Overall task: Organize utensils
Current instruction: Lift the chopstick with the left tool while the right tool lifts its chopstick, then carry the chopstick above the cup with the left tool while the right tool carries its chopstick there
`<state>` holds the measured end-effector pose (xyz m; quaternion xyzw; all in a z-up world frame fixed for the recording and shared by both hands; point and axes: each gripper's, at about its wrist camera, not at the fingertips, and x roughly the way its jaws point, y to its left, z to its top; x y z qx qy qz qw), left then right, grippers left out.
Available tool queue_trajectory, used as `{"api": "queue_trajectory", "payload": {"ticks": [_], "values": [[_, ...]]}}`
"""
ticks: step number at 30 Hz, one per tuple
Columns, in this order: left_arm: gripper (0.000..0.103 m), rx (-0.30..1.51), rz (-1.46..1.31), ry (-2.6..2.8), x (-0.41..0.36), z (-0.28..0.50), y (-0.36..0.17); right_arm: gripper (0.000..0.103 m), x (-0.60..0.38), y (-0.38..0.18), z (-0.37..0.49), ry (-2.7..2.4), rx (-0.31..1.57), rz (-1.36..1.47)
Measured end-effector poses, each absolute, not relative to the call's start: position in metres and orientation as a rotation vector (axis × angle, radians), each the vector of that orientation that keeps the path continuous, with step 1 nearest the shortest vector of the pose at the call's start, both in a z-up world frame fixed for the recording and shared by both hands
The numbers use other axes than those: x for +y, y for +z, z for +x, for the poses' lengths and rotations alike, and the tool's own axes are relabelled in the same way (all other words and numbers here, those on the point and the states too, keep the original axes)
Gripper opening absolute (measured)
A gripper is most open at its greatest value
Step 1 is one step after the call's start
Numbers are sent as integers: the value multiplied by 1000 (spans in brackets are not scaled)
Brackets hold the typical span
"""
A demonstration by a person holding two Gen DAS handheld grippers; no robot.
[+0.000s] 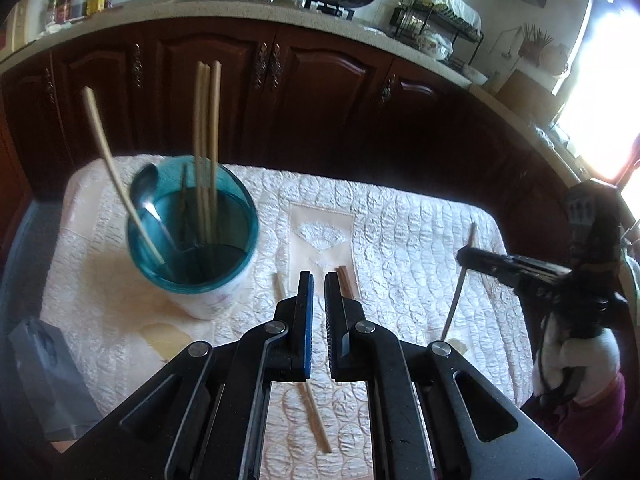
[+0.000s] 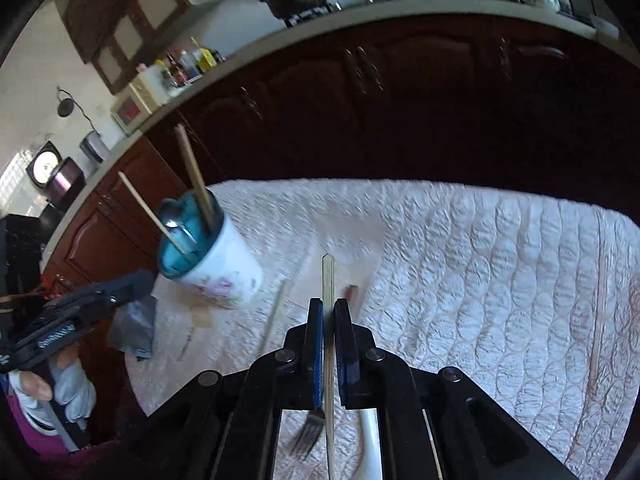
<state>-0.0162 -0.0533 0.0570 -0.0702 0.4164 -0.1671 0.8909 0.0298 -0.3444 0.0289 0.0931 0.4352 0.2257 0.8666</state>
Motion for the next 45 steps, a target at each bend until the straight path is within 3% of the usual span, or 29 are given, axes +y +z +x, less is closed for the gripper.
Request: {"api": "queue_trajectory", "payload": {"ticks": [8, 12, 13, 24, 26, 28, 33, 45], "values": [[5, 924, -183, -322, -49, -14, 38, 5, -332, 50, 27, 476, 869, 164], [27, 987, -150, -308, -69, -2, 2, 5, -328, 47, 27, 487, 865, 165], [28, 1003, -145, -302, -73, 1, -7, 5, -329, 47, 26, 489, 864, 168], [27, 1147, 2, -166, -117, 58, -99, 5, -340, 45, 23, 486, 863, 196], [13, 1163, -10, -149, -114, 64, -108, 5, -341, 45, 23, 486, 862, 200], [4, 1168, -29, -178, -112, 63, -106, 5, -340, 46, 22, 488, 859, 201], [4, 1132, -125, -266, -94, 46, -72, 5, -337, 52, 22, 500, 847, 199], [4, 852, -281, -321, -15, -5, 71, 5, -308, 85, 30, 568, 786, 171]]}}
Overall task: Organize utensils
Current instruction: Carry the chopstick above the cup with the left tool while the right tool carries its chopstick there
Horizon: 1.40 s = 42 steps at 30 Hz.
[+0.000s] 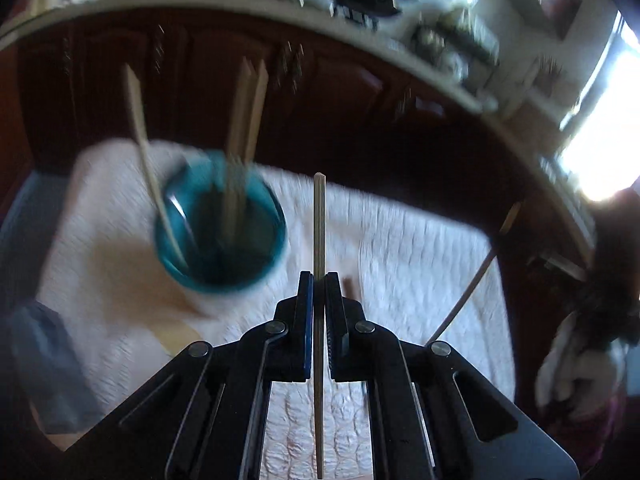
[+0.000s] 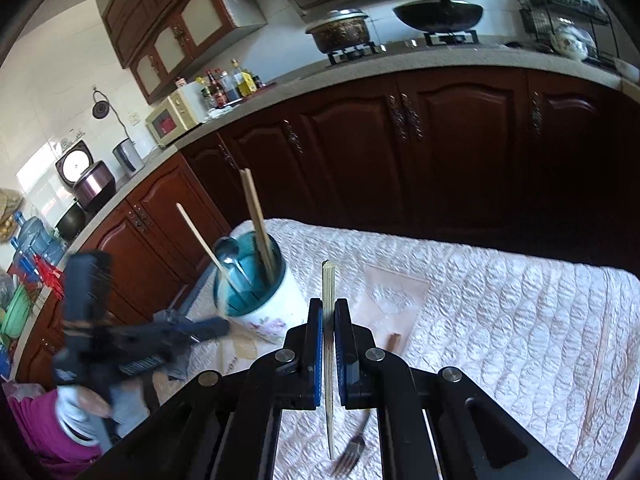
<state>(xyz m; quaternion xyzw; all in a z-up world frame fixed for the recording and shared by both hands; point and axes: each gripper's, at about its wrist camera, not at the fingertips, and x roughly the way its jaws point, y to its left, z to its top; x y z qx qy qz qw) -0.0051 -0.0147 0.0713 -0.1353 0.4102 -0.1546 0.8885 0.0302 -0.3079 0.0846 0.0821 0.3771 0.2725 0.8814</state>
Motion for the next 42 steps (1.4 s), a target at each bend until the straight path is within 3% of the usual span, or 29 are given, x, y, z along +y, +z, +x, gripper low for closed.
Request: {"api": "queue_trajectory", "payload": {"ticks": [9, 19, 34, 42], "values": [[4, 591, -284, -158, 39, 5, 149, 5, -266, 132, 53, 643, 685, 169], [4, 452, -235, 16, 56, 49, 140, 5, -201, 177, 91, 676, 593, 131], [4, 436, -166, 110, 54, 72, 76, 5, -165, 115, 148, 602, 660, 88], [4, 446, -121, 112, 50, 59, 72, 5, -160, 83, 144, 645, 749, 64]]}}
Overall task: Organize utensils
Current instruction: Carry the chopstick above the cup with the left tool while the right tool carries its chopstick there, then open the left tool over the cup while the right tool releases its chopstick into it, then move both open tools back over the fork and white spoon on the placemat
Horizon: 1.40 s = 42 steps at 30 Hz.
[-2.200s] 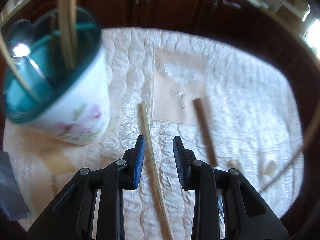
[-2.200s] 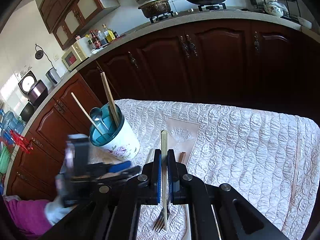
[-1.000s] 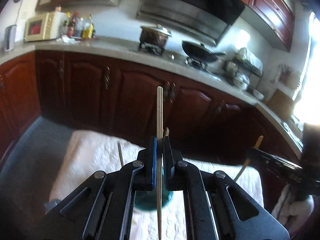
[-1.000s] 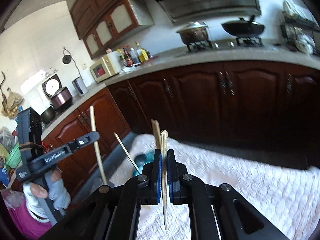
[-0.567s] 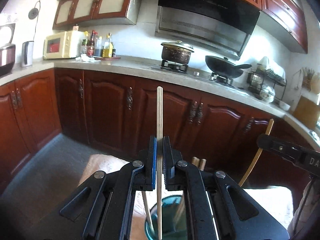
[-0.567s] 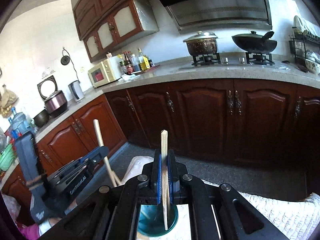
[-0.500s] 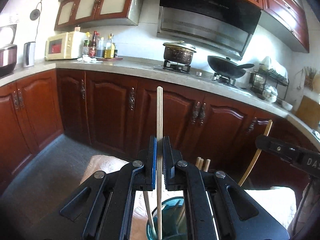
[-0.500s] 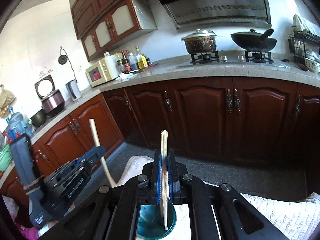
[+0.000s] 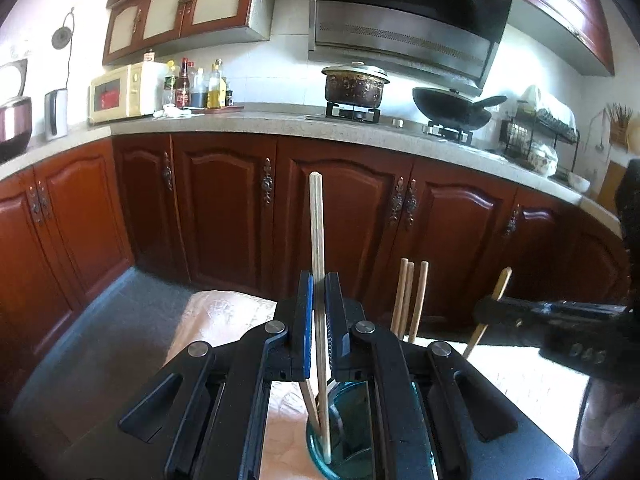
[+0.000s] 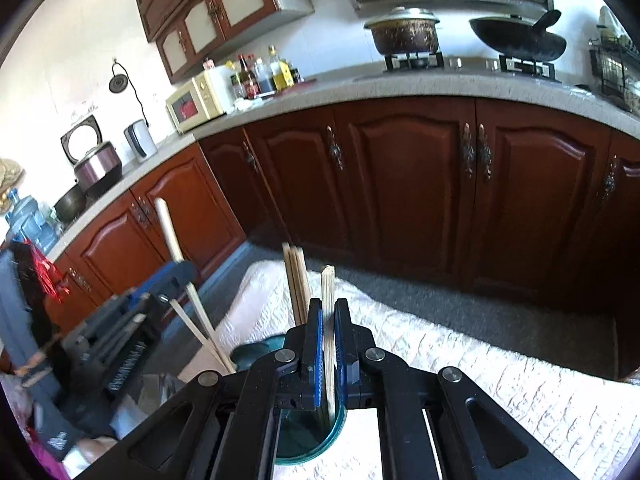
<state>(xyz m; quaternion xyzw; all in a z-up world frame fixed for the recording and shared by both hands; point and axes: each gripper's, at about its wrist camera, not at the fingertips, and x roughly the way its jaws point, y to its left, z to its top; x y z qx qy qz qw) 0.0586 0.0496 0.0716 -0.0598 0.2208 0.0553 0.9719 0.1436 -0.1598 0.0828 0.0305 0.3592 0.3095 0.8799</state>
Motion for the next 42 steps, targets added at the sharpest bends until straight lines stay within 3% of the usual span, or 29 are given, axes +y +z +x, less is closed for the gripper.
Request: {"api": "queue_trajectory", "payload": {"ticks": [8, 13, 32, 35, 37, 42], "values": [[4, 469, -161, 128, 57, 65, 70, 7, -157, 66, 146, 651, 816, 84], [5, 460, -146, 117, 51, 57, 72, 26, -166, 66, 139, 643, 825, 81], [6, 606, -182, 37, 47, 24, 51, 27, -194, 48, 100, 637, 873, 118], [22, 619, -189, 20, 43, 20, 54, 32, -196, 48, 93, 631, 871, 116], [38, 624, -196, 5, 41, 16, 56, 33, -197, 45, 88, 615, 869, 106], [43, 631, -207, -18, 36, 8, 65, 35, -202, 35, 78, 564, 883, 75]]}}
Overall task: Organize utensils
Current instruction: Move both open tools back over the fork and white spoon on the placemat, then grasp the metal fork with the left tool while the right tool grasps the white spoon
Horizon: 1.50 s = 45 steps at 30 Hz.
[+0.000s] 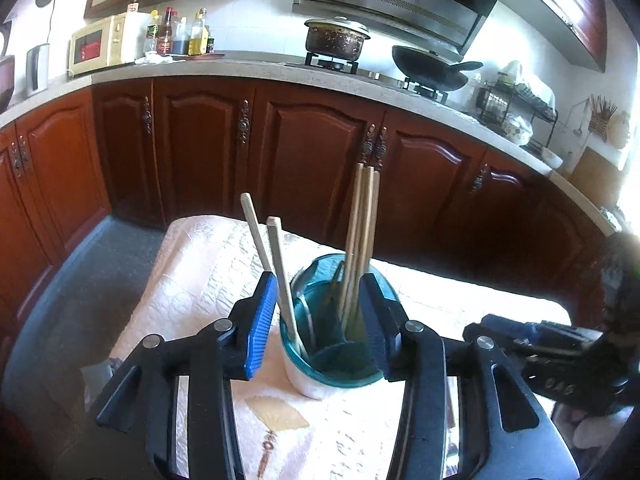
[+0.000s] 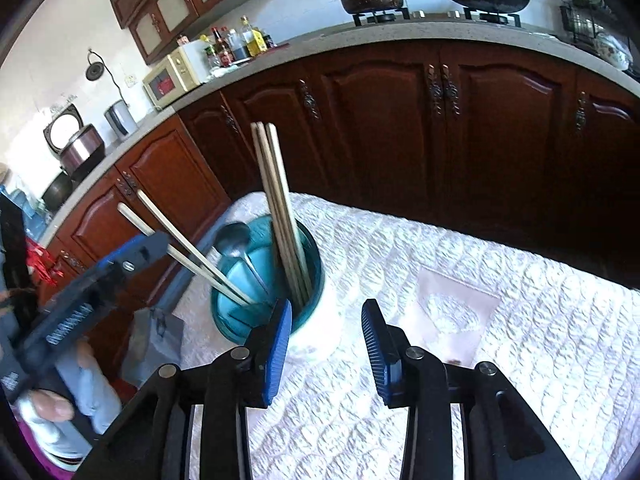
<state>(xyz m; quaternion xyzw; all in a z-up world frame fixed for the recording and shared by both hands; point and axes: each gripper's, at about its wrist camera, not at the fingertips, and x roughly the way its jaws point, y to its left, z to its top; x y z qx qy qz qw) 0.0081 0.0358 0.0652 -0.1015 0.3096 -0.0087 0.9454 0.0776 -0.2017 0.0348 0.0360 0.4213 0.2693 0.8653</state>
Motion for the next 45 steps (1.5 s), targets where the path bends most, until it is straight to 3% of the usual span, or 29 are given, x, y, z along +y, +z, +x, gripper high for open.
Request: {"api": "queue_trajectory", "payload": {"ticks": [6, 32, 45], "values": [[51, 616, -195, -60, 20, -5, 76, 40, -215, 33, 64, 491, 855, 42], [51, 741, -46, -270, -89, -14, 48, 41, -305, 31, 7, 251, 841, 12], [51, 933, -31, -339, -124, 10, -6, 41, -359, -32, -1, 237, 1018, 70]]}}
